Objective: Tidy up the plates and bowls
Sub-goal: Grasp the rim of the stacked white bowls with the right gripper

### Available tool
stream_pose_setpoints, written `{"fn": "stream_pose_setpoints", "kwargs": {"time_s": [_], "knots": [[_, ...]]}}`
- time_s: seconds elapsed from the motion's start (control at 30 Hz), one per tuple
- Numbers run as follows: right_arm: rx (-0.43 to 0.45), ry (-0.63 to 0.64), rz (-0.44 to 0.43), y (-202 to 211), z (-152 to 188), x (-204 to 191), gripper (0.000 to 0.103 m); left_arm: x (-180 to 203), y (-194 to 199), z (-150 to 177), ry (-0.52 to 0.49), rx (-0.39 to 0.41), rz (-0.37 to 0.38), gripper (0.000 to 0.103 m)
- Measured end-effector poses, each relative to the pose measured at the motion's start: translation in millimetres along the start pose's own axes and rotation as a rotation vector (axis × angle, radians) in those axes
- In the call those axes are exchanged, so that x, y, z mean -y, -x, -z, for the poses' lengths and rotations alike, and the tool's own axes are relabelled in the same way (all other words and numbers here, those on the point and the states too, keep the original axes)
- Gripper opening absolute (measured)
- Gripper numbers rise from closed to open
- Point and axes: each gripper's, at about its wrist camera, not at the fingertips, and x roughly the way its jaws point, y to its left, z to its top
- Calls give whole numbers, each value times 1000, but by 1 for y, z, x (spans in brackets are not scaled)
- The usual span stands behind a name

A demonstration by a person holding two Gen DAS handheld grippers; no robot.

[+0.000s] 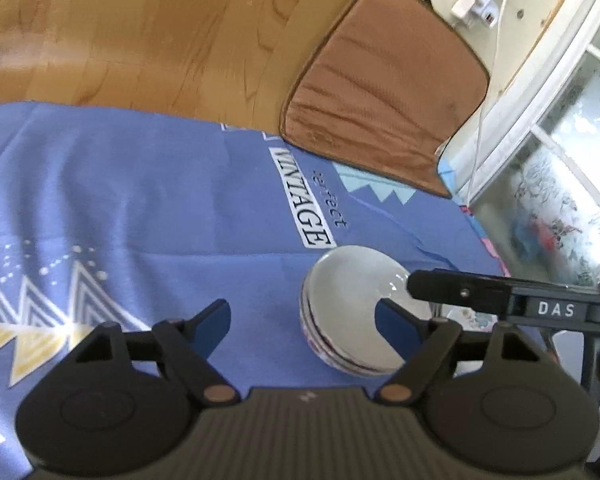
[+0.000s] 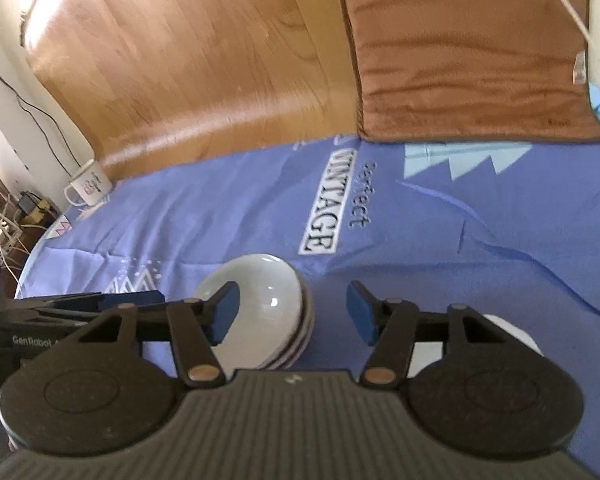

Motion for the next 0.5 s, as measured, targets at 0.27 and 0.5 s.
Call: {"fn": "stream_pose_setpoints", "kwargs": {"time_s": [0.27, 0.5], "knots": [[-162, -46, -32, -31, -3, 14, 44, -6, -31, 7, 109, -98, 35, 75], [-221, 16, -75, -42, -1, 0, 37, -15, -35, 7, 176, -113, 92, 28]]}}
